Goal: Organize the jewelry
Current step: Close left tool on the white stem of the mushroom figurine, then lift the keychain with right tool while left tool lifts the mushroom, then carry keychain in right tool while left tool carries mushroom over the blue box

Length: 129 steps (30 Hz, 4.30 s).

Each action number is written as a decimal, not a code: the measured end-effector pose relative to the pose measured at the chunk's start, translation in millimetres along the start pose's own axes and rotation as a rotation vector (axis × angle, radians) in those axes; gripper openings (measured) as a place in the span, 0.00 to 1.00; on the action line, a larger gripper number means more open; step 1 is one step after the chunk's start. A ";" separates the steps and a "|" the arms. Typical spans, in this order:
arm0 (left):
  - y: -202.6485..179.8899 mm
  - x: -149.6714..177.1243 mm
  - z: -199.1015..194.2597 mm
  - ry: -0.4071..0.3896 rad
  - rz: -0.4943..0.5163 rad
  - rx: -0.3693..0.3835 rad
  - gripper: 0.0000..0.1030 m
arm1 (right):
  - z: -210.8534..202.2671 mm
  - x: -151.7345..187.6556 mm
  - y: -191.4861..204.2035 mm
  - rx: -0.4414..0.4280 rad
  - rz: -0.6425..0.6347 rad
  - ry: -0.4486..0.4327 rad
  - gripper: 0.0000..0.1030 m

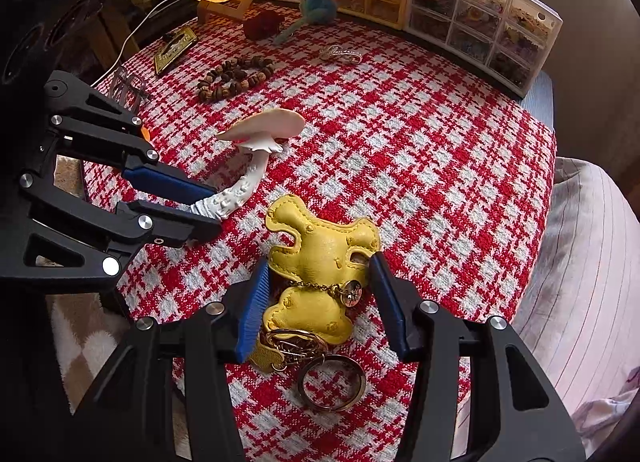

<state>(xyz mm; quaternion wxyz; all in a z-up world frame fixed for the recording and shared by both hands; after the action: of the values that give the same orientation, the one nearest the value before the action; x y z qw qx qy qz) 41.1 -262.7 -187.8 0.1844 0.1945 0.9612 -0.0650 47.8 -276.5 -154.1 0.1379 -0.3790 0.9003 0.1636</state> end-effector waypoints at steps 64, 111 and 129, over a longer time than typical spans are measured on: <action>22.1 -18.0 -75.3 -0.155 0.036 0.041 0.16 | -60.7 -62.2 -49.5 -0.005 0.299 -0.173 0.18; 149.1 -209.8 -272.0 -0.509 -0.035 -0.146 0.16 | -179.9 -332.0 -88.4 0.018 0.230 -0.558 0.18; 206.3 -240.5 -185.3 -0.366 -0.126 -0.098 0.16 | -97.8 -363.1 -124.2 -0.051 0.302 -0.487 0.18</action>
<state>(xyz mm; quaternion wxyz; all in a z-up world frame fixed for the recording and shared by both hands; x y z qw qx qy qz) 268.2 -121.5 63.7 0.3609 0.1096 0.9239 -0.0639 371.0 -166.0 46.3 0.3145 -0.1937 0.8825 0.2912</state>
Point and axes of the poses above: each gripper's, at about its wrist camera, not at the fingertips, and z roughly the way its jaws point, y to its left, x to its underside, the point moved 3 cm from there along z, roughly the way its jaws point, and after that the axes turned 4 degrees about -y, right-handed, at the moved point
